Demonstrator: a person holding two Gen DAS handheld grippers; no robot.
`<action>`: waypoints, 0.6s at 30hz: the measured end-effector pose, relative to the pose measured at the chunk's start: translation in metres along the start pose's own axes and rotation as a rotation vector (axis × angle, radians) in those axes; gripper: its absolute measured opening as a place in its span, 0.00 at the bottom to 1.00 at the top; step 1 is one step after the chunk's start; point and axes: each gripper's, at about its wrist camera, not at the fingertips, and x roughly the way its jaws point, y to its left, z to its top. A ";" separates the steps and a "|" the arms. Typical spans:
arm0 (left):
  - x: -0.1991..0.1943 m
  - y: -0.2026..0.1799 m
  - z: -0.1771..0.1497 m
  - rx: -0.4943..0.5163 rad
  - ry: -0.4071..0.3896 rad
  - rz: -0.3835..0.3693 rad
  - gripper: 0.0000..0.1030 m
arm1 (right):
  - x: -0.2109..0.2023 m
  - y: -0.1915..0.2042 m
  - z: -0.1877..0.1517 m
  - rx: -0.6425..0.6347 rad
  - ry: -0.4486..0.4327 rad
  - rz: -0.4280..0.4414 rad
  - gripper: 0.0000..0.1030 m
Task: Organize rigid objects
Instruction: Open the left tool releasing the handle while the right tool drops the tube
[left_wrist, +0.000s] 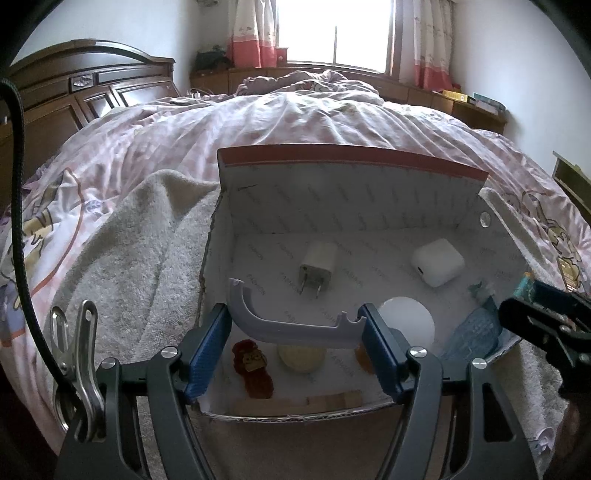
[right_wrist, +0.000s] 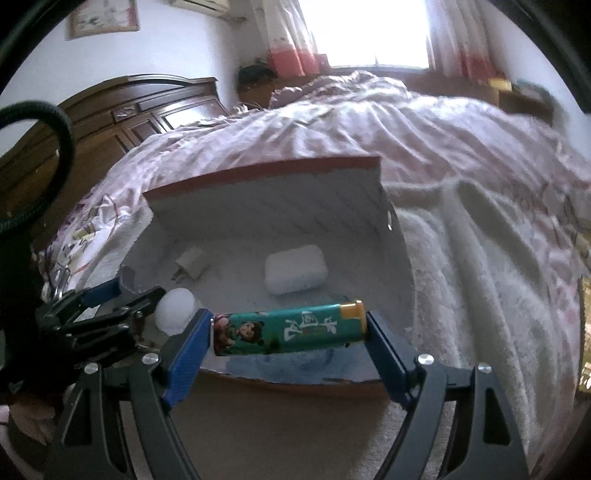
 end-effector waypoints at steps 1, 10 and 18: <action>0.000 0.000 0.000 0.001 0.000 0.000 0.70 | 0.001 -0.003 -0.001 0.013 0.003 0.010 0.83; 0.000 -0.003 -0.001 0.013 -0.003 0.012 0.70 | 0.004 0.004 -0.005 -0.036 0.010 -0.024 0.83; -0.001 -0.004 -0.001 0.016 0.001 0.006 0.70 | 0.001 -0.002 -0.002 0.010 0.017 0.033 0.84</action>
